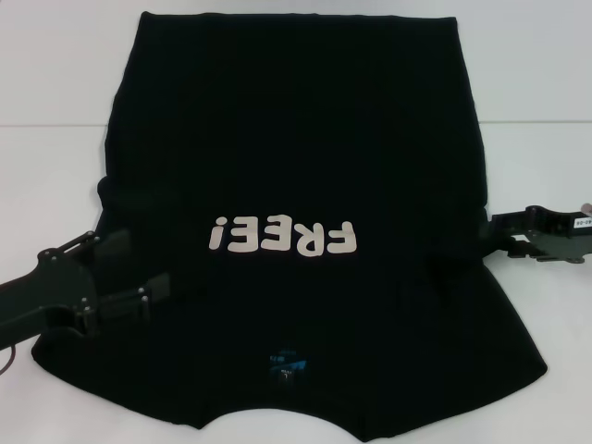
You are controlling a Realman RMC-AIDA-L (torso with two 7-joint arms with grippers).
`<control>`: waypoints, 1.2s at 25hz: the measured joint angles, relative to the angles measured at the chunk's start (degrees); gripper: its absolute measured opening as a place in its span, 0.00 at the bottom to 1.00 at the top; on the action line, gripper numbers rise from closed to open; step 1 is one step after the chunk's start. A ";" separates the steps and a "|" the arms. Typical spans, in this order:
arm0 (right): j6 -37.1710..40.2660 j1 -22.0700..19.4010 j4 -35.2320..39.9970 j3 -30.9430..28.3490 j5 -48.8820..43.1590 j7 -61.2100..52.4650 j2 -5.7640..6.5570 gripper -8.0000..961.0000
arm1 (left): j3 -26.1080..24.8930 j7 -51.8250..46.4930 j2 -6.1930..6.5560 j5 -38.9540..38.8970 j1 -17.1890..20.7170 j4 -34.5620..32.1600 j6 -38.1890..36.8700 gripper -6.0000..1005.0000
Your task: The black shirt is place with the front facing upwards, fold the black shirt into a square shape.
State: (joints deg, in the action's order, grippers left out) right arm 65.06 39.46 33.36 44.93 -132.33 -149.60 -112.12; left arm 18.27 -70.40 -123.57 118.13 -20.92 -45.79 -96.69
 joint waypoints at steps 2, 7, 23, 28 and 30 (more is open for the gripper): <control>-0.14 0.30 -0.02 0.05 -0.14 0.06 -0.27 0.69 | 0.01 0.00 0.00 0.00 0.00 0.00 -0.01 0.94; -0.24 0.62 0.64 0.10 -0.21 0.56 -0.73 0.60 | 0.00 0.00 0.00 0.00 0.00 0.00 -0.06 0.94; -0.49 1.51 0.65 -0.37 0.95 0.65 -0.87 0.04 | 0.00 0.00 -0.09 0.00 0.36 0.00 -0.18 0.94; -1.51 1.78 0.59 -0.45 2.85 0.56 -0.95 0.04 | 0.00 0.00 -0.09 0.00 0.37 -0.04 -0.18 0.94; -1.89 1.81 0.36 -0.46 3.92 0.74 -1.03 0.05 | 0.01 0.00 -0.09 0.00 0.41 -0.08 -0.18 0.94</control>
State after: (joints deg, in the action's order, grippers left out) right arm 63.17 41.27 33.72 44.47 -128.41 -148.86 -113.15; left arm 18.28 -70.40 -123.66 118.13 -20.51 -45.87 -96.86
